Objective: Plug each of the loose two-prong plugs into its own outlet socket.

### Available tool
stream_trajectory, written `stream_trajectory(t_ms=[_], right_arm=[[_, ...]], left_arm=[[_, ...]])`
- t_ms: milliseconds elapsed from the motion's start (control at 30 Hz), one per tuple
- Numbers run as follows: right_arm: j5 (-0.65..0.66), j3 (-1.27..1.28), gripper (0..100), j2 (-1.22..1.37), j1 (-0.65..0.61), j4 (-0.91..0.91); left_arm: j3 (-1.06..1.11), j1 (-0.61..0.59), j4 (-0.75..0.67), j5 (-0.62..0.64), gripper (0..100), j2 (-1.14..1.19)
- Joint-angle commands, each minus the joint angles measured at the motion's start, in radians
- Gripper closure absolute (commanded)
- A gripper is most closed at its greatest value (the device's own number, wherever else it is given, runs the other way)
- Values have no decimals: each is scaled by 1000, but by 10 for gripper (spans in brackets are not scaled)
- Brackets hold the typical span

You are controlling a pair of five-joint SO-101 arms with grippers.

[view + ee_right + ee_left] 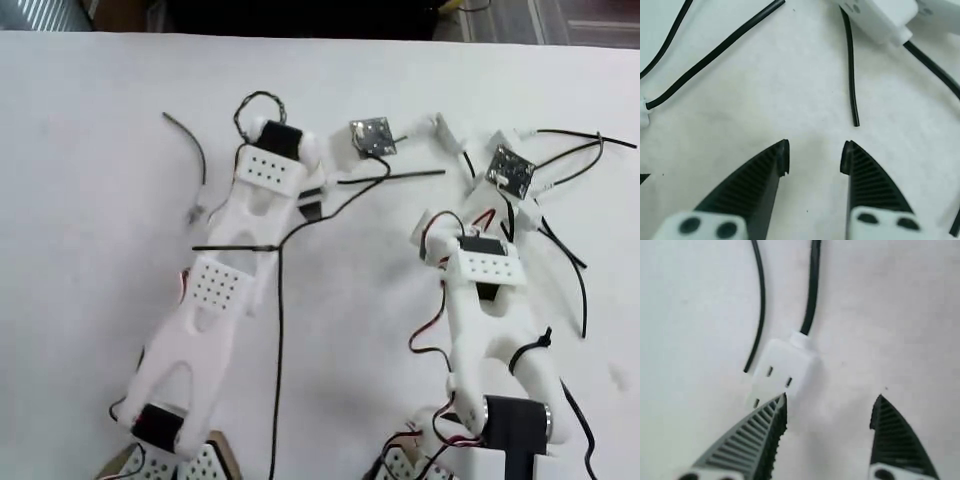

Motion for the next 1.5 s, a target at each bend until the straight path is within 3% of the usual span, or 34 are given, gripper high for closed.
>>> stream_trajectory(t_ms=[0,233,733,900,1167,1367,1467], right_arm=[[12,-6,832,-35,12,-16],[12,-6,831,-33,12,-18],[14,-6,832,-31,10,-18],[14,-6,832,-31,10,-18],[14,-6,832,-31,10,-18],[14,-6,832,-33,10,-18],[14,-6,832,-35,10,-18]], left_arm=[[-41,-24,-115,54,722,-19],[11,-42,-244,63,722,-12],[54,-41,-311,69,722,61],[46,-42,-361,61,784,142],[46,-39,-149,60,812,65],[46,-28,86,-94,812,10],[54,-30,87,-34,811,-30]])
